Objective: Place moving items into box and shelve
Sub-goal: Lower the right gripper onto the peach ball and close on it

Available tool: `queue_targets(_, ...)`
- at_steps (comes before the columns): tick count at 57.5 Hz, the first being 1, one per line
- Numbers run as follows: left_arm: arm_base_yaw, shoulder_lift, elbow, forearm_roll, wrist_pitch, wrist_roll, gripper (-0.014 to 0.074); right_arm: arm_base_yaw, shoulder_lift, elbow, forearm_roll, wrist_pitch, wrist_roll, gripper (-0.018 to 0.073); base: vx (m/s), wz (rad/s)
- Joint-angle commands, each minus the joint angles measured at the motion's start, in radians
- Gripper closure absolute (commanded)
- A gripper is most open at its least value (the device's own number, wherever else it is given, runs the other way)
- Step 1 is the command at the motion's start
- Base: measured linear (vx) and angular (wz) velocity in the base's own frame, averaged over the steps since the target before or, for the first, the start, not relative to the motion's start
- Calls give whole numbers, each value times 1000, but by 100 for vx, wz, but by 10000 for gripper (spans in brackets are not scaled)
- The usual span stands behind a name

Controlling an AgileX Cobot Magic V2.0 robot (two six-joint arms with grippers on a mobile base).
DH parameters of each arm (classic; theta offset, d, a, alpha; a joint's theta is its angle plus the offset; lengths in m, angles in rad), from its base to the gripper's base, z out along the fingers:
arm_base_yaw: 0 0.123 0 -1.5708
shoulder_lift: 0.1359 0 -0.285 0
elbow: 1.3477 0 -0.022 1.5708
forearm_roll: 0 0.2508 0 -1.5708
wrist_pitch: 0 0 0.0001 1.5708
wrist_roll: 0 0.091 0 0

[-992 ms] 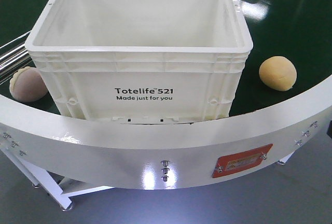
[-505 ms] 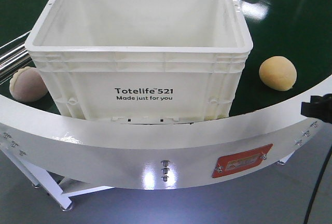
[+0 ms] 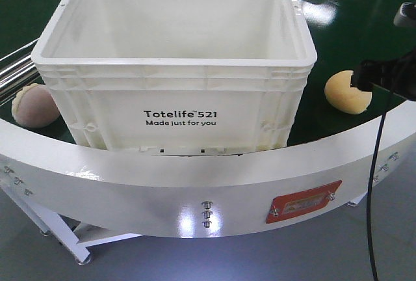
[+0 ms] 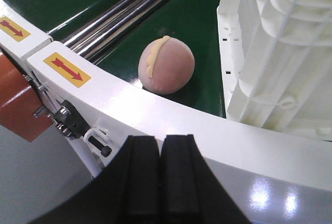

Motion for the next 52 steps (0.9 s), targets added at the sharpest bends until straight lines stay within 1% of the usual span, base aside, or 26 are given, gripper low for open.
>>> queue_targets(1,-4,5,-33,2,-63,-3,610,-31,68,-121,47,15,-73,-141,0,0)
queue_targets(2,-4,5,-33,2,-63,-3,610,-32,83,-144,68,25,-87,-141,0,0)
queue_targets(7,-4,5,-33,2,-63,-3,610,-30,171,-240,97,81,-156,-138,0,0)
queue_targets(17,-4,5,-33,2,-63,-3,610,-30,302,-350,106,84,-179,-131,0,0)
queue_targets(29,-4,5,-33,2,-63,-3,610,-30,416,-399,202,73,-274,-123,0,0)
queue_targets(39,-4,5,-33,2,-63,-3,610,-30,460,-399,200,81,-313,-89,0,0)
queue_targets(43,-4,5,-33,2,-63,-3,610,-30,464,-399,196,86,-316,-46,0,0)
queue_targets(47,-4,5,-33,2,-63,-3,610,-30,464,-399,196,88,-319,24,0,0)
queue_targets(52,-4,5,-33,2,-63,-3,610,-30,464,-399,196,88,-320,138,0,0)
